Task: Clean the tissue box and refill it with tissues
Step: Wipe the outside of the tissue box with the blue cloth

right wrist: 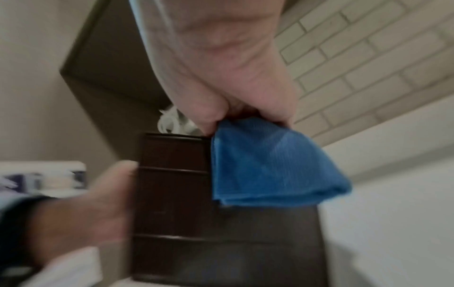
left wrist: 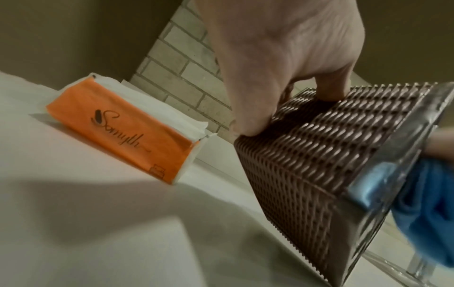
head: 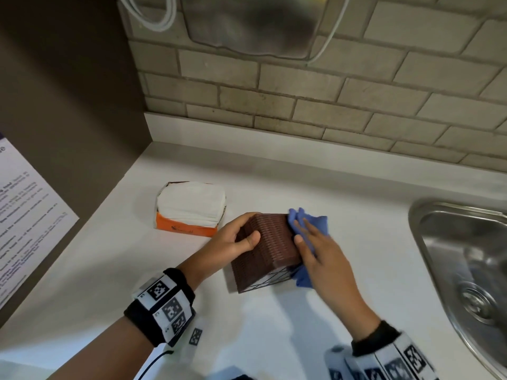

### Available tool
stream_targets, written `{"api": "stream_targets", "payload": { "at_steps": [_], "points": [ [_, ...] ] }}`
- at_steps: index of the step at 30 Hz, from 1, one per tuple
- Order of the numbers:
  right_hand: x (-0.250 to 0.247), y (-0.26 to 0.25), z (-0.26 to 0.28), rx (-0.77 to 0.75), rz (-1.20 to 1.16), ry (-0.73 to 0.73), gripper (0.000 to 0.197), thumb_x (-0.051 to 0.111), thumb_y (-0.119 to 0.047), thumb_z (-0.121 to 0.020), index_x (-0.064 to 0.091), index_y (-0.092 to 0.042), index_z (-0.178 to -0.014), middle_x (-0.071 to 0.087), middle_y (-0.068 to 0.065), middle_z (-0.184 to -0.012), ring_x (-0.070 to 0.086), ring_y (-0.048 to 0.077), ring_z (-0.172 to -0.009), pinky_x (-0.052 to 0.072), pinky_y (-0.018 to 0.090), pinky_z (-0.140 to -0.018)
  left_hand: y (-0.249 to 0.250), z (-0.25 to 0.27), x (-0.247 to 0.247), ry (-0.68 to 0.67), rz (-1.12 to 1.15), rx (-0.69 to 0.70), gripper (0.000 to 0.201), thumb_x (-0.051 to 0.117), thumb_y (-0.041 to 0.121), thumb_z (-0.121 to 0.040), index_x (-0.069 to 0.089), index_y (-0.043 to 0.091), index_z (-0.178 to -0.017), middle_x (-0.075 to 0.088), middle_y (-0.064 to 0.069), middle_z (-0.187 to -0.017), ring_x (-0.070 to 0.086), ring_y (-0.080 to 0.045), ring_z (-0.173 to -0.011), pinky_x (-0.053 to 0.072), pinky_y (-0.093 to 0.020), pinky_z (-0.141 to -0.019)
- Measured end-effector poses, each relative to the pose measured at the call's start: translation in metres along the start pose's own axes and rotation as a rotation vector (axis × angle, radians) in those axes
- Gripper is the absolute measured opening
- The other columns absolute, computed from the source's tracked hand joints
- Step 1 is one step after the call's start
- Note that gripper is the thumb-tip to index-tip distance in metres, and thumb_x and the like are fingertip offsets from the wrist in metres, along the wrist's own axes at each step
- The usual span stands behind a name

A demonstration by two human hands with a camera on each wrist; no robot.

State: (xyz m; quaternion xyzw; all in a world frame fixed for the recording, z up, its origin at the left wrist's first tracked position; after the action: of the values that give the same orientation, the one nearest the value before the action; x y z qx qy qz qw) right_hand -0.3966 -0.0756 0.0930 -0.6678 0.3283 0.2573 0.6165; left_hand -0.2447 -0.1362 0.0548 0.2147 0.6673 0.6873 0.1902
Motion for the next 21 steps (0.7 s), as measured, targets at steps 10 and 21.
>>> {"api": "stream_targets", "payload": {
  "at_steps": [10, 21],
  "points": [
    [0.002, 0.001, 0.003, -0.009, -0.064, -0.018, 0.042, 0.040, -0.037, -0.098, 0.038, -0.043, -0.140, 0.027, -0.023, -0.151, 0.026, 0.002, -0.142, 0.021, 0.017, -0.111, 0.006, 0.004, 0.004, 0.009, -0.021, -0.005, 0.035, 0.062, 0.036, -0.086, 0.058, 0.026, -0.119, 0.065, -0.002, -0.119, 0.059, -0.006, -0.114, 0.045, -0.020, -0.095],
    [0.009, -0.016, 0.016, -0.080, -0.025, -0.045, 0.046, 0.043, -0.038, -0.097, 0.029, -0.049, -0.139, 0.019, -0.025, -0.153, 0.016, -0.002, -0.143, 0.015, 0.019, -0.115, 0.010, 0.001, 0.006, 0.079, -0.077, -0.005, 0.025, 0.063, 0.028, -0.083, 0.060, 0.021, -0.107, 0.065, 0.004, -0.095, 0.062, -0.007, -0.090, 0.048, -0.023, -0.083]
  ]
}}
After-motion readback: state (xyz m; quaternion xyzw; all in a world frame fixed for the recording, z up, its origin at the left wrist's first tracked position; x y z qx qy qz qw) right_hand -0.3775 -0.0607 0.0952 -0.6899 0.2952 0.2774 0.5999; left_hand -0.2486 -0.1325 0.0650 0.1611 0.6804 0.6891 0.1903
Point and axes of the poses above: each hand's wrist, its own z-axis away from the middle knuckle, its own x-axis out of the palm, y = z × x, the point moved 9 cm from there along -z, towards the middle knuckle
